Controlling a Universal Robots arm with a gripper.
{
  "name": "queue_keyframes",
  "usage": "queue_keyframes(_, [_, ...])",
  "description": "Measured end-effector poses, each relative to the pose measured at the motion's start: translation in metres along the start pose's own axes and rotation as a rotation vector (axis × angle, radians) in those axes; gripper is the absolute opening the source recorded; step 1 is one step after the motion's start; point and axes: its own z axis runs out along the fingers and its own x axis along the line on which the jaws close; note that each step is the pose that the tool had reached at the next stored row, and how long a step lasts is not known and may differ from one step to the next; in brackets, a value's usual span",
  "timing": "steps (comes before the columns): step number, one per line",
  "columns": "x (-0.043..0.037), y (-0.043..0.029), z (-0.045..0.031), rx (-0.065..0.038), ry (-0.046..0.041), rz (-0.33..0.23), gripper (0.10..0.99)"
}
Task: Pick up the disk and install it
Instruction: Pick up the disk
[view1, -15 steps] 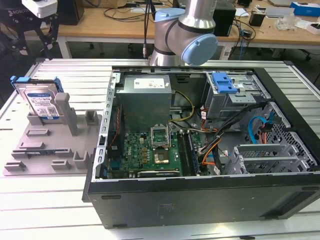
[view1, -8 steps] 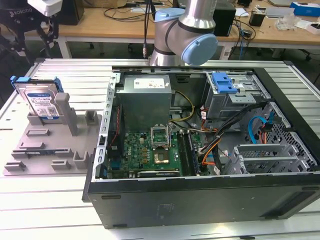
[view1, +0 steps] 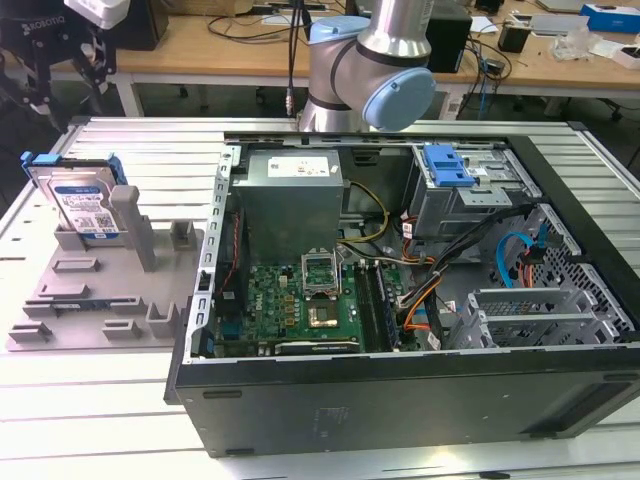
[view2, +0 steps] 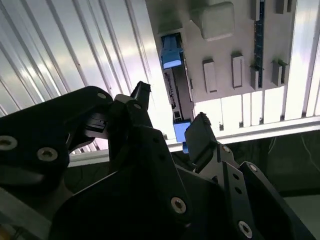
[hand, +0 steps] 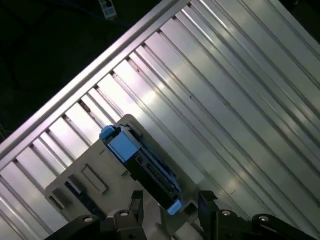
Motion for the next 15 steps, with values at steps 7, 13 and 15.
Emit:
queue_keyframes(7, [0.0000,0.0000,0.0000,0.000,0.0127,-0.179,0.561])
queue_keyframes(13, [0.0001,0.0001,0.0007,0.017,0.0423,-0.287,0.561])
queue_keyframes(15, [0.0000,0.0001,0.0015,0.017,0.0444,-0.341,0.561])
